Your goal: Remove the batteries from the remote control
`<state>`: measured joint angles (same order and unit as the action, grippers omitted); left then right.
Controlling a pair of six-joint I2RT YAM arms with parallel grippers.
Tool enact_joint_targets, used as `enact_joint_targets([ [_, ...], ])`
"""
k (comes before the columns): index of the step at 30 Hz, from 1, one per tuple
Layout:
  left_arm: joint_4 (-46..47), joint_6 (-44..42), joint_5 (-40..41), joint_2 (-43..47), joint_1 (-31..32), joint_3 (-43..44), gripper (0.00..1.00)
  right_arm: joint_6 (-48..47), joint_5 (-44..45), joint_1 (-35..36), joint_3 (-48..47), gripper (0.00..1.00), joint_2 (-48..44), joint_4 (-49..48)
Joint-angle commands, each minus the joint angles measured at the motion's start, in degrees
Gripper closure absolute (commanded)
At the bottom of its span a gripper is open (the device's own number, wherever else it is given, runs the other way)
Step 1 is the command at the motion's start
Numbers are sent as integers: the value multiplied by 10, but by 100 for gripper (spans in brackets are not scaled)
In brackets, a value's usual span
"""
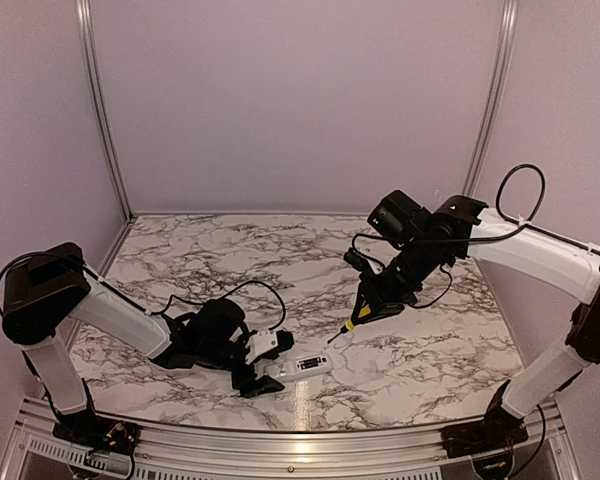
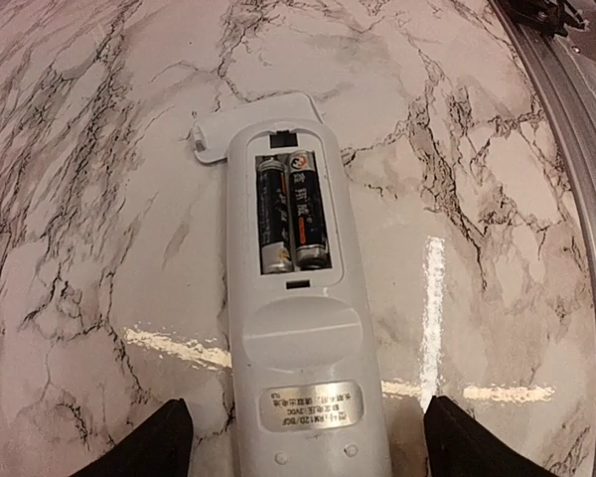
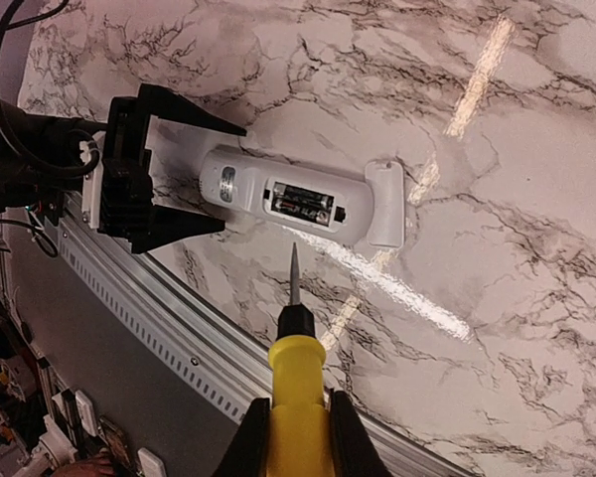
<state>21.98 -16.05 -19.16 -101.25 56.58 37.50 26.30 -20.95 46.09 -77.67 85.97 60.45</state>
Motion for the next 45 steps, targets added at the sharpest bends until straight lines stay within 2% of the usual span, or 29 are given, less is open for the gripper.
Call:
enact_joint_targets([
  [1,18,-2,-13,-18,-3,8,17,-11,-6,3,-20,100,5,2],
  [9,4,1,-21,-43,-2,23,30,-16,-8,3,-16,100,6,3],
  [15,-21,-9,-30,-52,-3,41,53,-22,-8,3,-13,100,4,4],
  [23,-65,-17,-7,-31,0,66,68,-39,7,3,-13,100,2,17],
  [32,-97,-13,48,-6,9,76,76,-35,9,3,-5,100,4,7],
  [45,-93,20,124,19,42,83,80,8,2,4,27,100,14,-30],
])
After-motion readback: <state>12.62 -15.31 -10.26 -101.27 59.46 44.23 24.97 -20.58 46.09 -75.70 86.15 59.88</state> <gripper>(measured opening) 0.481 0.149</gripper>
